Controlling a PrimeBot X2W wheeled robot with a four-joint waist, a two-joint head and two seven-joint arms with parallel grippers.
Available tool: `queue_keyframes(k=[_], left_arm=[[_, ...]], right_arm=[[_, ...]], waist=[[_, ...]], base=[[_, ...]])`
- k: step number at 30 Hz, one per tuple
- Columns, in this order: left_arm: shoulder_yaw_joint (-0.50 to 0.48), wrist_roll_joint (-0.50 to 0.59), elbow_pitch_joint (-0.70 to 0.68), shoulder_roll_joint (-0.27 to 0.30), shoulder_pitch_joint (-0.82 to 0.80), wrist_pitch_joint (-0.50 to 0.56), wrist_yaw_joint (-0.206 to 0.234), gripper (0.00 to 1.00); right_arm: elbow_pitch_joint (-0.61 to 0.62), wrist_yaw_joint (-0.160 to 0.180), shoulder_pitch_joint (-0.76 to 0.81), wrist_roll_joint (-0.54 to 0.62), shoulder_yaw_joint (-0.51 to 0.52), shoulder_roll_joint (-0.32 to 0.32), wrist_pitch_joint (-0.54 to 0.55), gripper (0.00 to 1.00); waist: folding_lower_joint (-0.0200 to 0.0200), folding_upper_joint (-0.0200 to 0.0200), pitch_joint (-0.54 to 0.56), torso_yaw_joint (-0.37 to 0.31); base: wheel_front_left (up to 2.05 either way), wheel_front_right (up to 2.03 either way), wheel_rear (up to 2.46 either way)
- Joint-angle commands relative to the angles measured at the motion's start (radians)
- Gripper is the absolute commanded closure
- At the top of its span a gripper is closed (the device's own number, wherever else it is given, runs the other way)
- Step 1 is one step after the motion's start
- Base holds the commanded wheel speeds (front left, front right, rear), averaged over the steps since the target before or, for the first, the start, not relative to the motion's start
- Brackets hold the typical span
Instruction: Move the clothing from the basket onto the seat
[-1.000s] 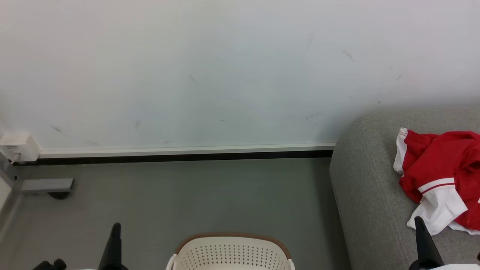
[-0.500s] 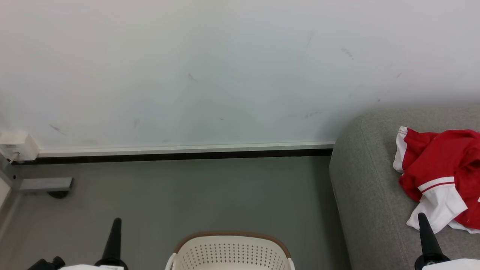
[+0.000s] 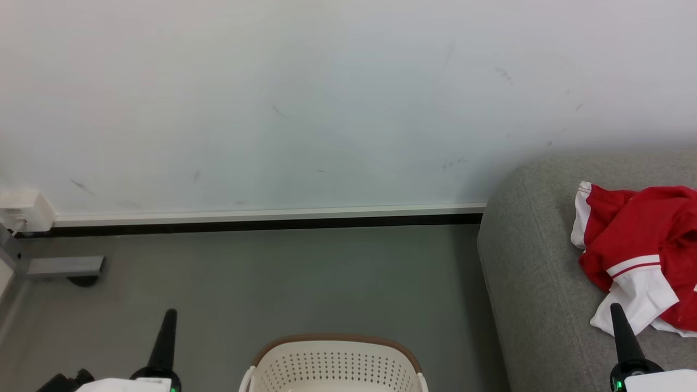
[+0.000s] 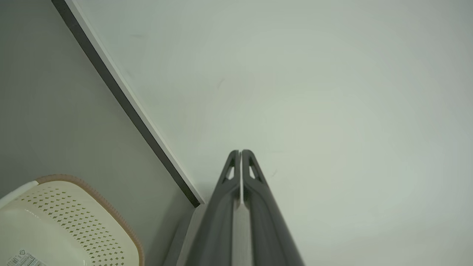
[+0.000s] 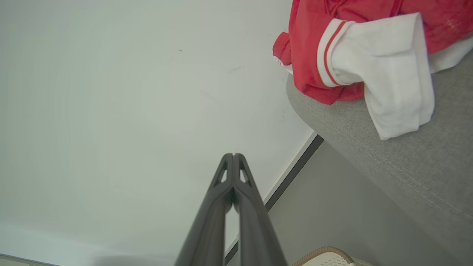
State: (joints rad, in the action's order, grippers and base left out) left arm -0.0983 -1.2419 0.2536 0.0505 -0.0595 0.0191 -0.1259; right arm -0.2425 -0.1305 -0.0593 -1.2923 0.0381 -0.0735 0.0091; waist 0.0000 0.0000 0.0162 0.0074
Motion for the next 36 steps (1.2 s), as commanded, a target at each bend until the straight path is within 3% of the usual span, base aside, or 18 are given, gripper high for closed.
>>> queue_keyframes(k=[1, 36], left_arm=[[-0.008, -0.031, -0.009, 0.004, -0.017, 0.007, -0.005, 1.0], [-0.016, -0.309, -0.01, 0.001, -0.047, 0.081, -0.007, 1.0]], right_arm=[[0.004, 0.0, -0.02, -0.025, 0.008, -0.005, 0.007, 1.0], [-0.001, 0.0, -0.047, -0.272, 0.058, 0.013, 0.082, 1.0]], waist=[[0.0, 0.0, -0.001, 0.0], [0.0, 0.0, -0.015, -0.006]], base=[[0.0, 0.0, 0.0], [0.0, 0.0, 0.0]])
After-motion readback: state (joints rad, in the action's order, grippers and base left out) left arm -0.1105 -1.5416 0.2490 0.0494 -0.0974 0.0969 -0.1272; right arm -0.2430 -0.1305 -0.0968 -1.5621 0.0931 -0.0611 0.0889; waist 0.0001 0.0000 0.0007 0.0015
